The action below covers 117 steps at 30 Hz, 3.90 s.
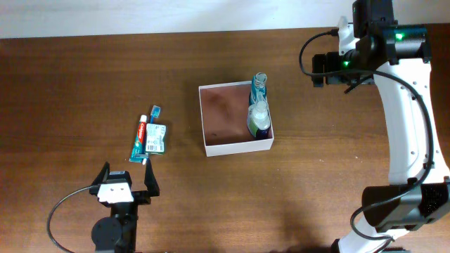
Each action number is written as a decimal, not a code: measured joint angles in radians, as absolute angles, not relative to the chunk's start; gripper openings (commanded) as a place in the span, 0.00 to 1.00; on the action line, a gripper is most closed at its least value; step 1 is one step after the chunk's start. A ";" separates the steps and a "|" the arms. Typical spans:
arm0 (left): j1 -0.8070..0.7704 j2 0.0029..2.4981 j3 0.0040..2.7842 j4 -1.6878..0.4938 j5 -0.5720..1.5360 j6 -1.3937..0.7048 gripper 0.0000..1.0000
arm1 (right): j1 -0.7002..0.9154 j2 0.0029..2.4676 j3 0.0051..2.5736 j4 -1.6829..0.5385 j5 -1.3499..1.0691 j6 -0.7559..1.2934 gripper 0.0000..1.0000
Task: Pack container
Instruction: 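Open the right gripper and raise it away to the right, then move the left gripper forward over the toothpaste and soap packet, then lower the left gripper and close it on the green-white soap packet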
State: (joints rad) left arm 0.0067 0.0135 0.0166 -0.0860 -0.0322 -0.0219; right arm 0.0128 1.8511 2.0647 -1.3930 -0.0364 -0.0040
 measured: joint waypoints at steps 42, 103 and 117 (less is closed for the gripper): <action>0.007 1.129 0.876 -0.565 0.167 0.086 0.99 | 0.013 1.851 2.065 -1.395 -0.044 -0.004 0.98; -0.153 1.711 0.895 -0.320 -0.169 -0.094 0.96 | 0.013 1.851 2.065 -1.396 -0.044 -0.003 0.99; -0.153 1.711 0.895 -0.317 -0.170 -0.086 0.85 | 0.013 1.851 2.065 -1.396 -0.044 -0.004 0.98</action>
